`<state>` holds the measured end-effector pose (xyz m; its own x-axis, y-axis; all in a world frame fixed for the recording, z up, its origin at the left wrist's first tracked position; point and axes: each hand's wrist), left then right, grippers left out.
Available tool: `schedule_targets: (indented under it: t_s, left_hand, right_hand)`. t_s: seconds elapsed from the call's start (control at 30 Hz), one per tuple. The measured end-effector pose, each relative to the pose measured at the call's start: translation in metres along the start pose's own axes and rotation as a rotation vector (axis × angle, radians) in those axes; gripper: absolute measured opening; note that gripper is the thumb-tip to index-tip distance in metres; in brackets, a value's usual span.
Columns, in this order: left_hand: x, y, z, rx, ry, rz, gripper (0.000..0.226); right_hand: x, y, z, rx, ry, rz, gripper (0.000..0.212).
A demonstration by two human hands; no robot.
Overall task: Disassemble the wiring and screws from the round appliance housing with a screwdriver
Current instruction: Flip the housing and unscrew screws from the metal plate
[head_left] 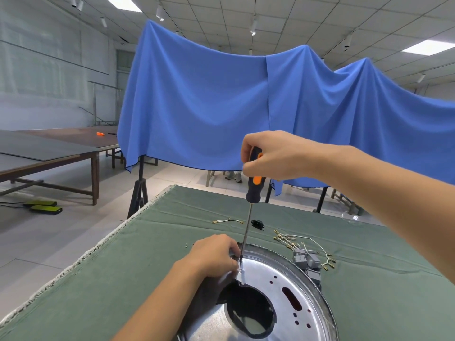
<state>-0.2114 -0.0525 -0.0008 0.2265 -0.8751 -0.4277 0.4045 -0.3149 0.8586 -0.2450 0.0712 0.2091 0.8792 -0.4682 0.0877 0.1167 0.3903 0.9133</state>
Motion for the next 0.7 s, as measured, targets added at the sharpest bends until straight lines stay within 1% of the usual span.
schedule_targets:
  t_s: [0.07,0.1,0.17,0.2,0.23,0.3,0.33,0.4,0.43,0.47,0.53,0.57,0.63,0.7]
  left_hand:
    - [0.000,0.000,0.000,-0.004,0.002,0.001,0.031]
    - [0.000,0.000,0.000,-0.003,0.002,0.004,0.032]
    - [0.000,0.000,0.000,-0.001,0.004,0.007,0.032]
    - [0.001,0.000,0.000,-0.002,0.003,0.007,0.032]
    - [0.001,0.000,0.000,-0.004,0.003,0.005,0.032]
    - [0.001,0.000,0.000,-0.002,0.002,0.003,0.032]
    - [0.001,0.000,0.000,-0.002,0.003,0.001,0.032]
    - [0.001,0.000,0.000,-0.001,0.003,0.001,0.032]
    - [0.001,0.000,0.000,-0.001,0.003,0.002,0.032]
    - [0.001,0.000,0.000,0.000,0.003,0.001,0.032]
    - [0.001,0.000,-0.001,0.001,0.000,0.004,0.032]
    - [0.001,0.000,-0.001,0.002,0.000,0.006,0.032]
    - [0.001,0.000,-0.001,-0.001,0.003,0.007,0.031]
    - [0.001,0.000,-0.001,-0.007,0.003,0.010,0.031]
  right_hand:
    - [0.002,-0.003,0.002,-0.028,-0.005,-0.028,0.022]
    - [0.002,-0.004,0.003,-0.033,-0.012,-0.032,0.021]
    - [0.001,-0.004,0.004,-0.028,-0.020,-0.010,0.005]
    - [-0.001,-0.003,0.004,-0.020,-0.028,0.006,0.006]
    - [-0.001,-0.002,0.004,-0.007,-0.035,0.004,0.012]
    - [-0.004,0.000,0.003,-0.006,-0.057,-0.066,0.014]
    - [-0.004,0.001,0.002,-0.011,-0.080,-0.102,0.018]
    - [-0.006,0.002,0.001,-0.041,-0.125,-0.140,0.039]
    - [-0.008,0.001,0.001,-0.060,-0.123,-0.152,0.042]
    - [-0.010,0.000,0.002,-0.076,-0.104,-0.166,0.035]
    - [-0.015,0.000,0.003,-0.072,-0.104,-0.130,0.013]
    - [-0.015,0.001,0.001,-0.048,-0.121,-0.093,0.011]
    - [-0.015,0.002,-0.001,-0.025,-0.136,-0.114,0.023]
    - [-0.016,0.000,-0.003,-0.088,-0.126,-0.229,0.028]
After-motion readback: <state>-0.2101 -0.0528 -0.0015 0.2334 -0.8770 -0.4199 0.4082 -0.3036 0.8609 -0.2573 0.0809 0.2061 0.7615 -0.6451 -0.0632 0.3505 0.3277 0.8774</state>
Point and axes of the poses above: each hand's wrist, its own z-axis towards the middle knuckle, its own y-axis out of the back of the hand, x = y × z, and after that the axes turned 11 degrees about -x, right-handed
